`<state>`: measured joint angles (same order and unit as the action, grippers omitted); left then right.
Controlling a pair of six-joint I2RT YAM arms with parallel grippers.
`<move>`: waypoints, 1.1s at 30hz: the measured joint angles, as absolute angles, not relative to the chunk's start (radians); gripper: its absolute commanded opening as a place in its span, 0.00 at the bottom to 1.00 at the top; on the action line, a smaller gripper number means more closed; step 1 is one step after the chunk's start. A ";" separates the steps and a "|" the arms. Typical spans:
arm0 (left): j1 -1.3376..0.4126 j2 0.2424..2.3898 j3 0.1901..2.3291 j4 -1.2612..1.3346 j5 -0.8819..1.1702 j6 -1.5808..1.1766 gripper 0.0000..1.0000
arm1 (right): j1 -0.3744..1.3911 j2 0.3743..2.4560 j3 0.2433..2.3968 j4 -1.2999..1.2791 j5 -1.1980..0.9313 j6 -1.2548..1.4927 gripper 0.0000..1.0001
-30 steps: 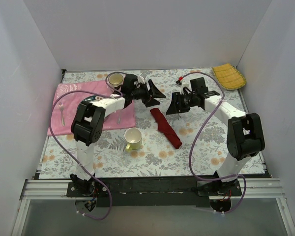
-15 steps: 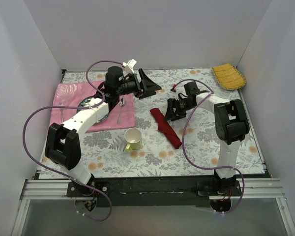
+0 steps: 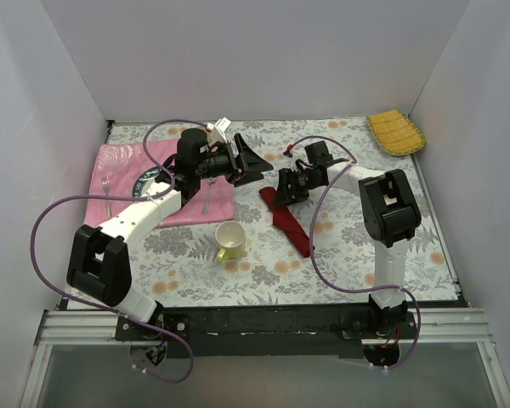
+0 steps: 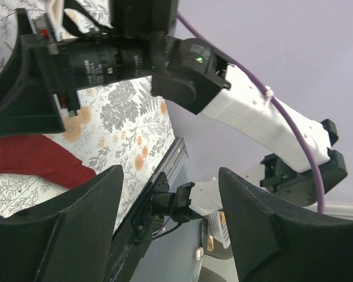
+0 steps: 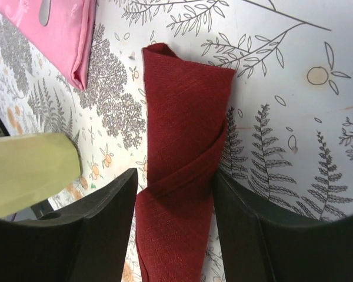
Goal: Fold the napkin, place the utensils inside, and roll it up
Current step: Neatly place the rolled napkin to the corner
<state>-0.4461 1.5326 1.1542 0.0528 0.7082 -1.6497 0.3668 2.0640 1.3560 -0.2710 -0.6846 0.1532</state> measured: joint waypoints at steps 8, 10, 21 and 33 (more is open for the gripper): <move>-0.446 1.496 1.151 0.060 0.710 -1.650 0.65 | 0.411 2.064 1.356 -0.235 -0.588 0.199 0.38; -0.446 1.496 1.150 0.060 0.711 -1.650 0.65 | 0.416 2.064 1.351 -0.228 -0.573 0.210 0.33; -0.446 1.496 1.150 0.060 0.717 -1.650 0.65 | 0.420 2.047 1.330 -0.193 -0.513 0.299 0.17; -0.446 1.496 1.141 0.072 0.735 -1.657 0.66 | 0.242 1.840 0.991 0.059 -0.385 0.497 0.14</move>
<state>-0.4461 1.4956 1.1412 0.0719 0.7345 -1.6573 0.2417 1.8404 0.9913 0.0589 -0.3847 0.4973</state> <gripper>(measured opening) 0.654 0.251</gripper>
